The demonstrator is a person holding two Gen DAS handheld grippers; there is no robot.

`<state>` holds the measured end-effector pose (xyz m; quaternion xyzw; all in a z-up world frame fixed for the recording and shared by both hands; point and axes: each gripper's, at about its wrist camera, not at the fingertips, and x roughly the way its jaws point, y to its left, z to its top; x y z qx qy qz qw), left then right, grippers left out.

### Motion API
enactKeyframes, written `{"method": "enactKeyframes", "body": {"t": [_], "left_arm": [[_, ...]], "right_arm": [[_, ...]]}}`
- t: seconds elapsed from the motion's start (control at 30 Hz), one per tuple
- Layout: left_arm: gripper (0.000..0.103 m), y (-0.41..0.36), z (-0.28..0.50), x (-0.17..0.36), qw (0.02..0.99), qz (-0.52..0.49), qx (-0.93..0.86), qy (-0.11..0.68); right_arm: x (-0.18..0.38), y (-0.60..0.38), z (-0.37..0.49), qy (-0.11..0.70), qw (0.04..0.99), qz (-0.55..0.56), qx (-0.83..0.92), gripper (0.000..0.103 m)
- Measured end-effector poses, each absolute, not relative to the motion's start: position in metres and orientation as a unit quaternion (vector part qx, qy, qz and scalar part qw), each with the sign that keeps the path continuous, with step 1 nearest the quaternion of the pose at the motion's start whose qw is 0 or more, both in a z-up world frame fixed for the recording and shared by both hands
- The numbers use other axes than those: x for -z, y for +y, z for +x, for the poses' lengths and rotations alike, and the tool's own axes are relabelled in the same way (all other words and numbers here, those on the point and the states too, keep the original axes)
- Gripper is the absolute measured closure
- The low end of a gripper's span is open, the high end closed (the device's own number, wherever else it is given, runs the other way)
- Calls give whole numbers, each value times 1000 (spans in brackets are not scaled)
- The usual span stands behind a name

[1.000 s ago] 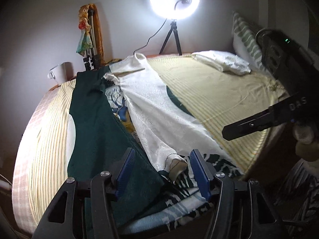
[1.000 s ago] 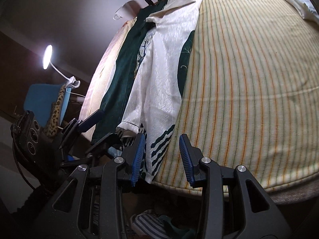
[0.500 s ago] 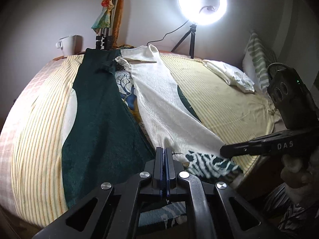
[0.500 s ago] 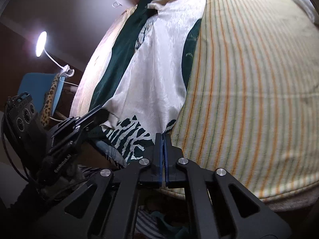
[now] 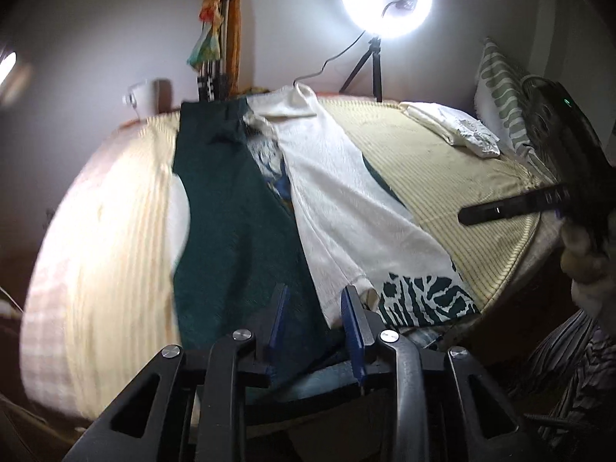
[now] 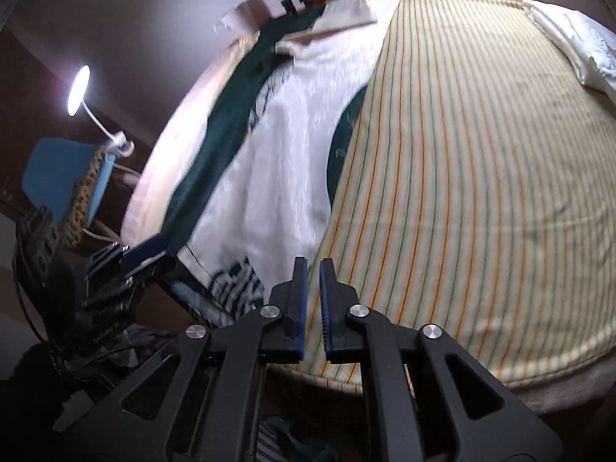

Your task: Fold small clothes

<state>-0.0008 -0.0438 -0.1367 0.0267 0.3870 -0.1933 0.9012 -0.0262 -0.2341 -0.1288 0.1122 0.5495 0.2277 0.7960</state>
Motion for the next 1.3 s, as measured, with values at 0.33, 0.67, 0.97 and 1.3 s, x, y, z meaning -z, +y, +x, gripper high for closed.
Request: {"method": "enactKeyframes", "body": {"t": [0.33, 0.67, 0.97, 1.3], "left_arm": [[69, -19, 44, 88, 914, 18, 197, 355], [56, -28, 133, 80, 927, 74, 191, 313], [39, -45, 237, 112, 925, 70, 200, 315], [46, -78, 311, 159, 900, 90, 227, 361]], "right_arm": [[83, -231, 82, 488, 835, 93, -236, 56], [106, -213, 214, 494, 842, 89, -198, 56], [145, -204, 299, 507, 840, 102, -168, 56], [172, -192, 345, 532, 831, 56, -150, 81]]}}
